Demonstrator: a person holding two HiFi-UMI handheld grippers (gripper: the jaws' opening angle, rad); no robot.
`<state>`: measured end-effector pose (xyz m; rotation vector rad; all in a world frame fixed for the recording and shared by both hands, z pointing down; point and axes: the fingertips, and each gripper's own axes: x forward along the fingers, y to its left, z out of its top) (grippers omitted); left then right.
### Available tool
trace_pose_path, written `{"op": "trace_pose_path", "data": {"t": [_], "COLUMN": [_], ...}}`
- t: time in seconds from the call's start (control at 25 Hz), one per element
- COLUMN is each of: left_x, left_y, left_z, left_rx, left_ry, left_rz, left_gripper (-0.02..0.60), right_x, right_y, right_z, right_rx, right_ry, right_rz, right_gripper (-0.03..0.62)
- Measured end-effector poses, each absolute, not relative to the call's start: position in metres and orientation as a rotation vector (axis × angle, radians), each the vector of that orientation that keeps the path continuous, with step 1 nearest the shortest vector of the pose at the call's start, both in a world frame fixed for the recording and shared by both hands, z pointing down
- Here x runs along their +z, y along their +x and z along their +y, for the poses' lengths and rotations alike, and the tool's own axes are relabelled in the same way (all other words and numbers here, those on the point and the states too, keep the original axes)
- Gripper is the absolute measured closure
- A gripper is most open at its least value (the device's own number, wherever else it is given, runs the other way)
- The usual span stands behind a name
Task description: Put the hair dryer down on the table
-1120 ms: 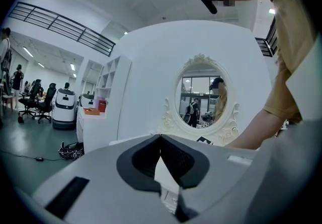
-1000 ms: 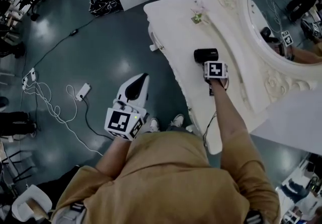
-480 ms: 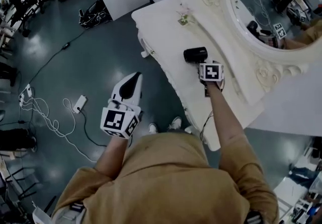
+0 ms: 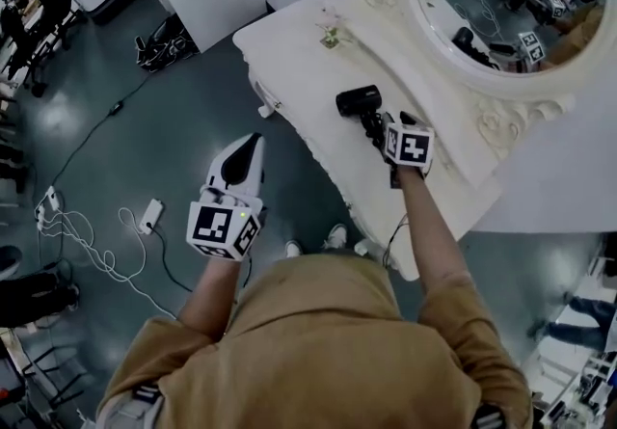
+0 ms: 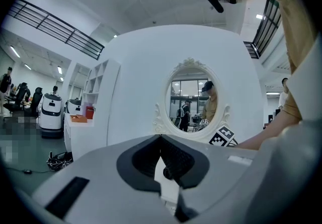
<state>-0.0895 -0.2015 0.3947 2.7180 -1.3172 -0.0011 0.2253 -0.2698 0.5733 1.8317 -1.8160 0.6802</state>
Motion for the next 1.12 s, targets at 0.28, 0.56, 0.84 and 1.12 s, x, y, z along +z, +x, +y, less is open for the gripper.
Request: {"op": "trace_pose_path", "data": {"t": [0.28, 0.56, 0.84, 1.12], "left_x": [0.385, 0.372, 0.352, 0.339], "left_y": [-0.083, -0.082, -0.087, -0.099], "left_z": [-0.209, -0.214, -0.216, -0.211], "left_rx": [-0.025, -0.04, -0.058, -0.088], "left_ry": [2.747, 2.774, 2.805, 2.789], "left_rz": [-1.303, -1.312, -1.346, -1.403], "left_gripper": [0.577, 0.577, 0.577, 0.577], "right_x": [0.54, 0.472, 0.378, 0.314], "right_y": [0.242, 0.252, 0.248, 0.235], "right_z": [-0.247, -0.238, -0.225, -0.19], "right_rx": [0.677, 0.491, 0.225, 0.046], "right_ry": [1.968, 2.072, 2.158, 2.177], "right_rz": [-1.896, -2.012, -2.159, -2.283], "right_gripper": [0.589, 0.591, 0.591, 0.591]}}
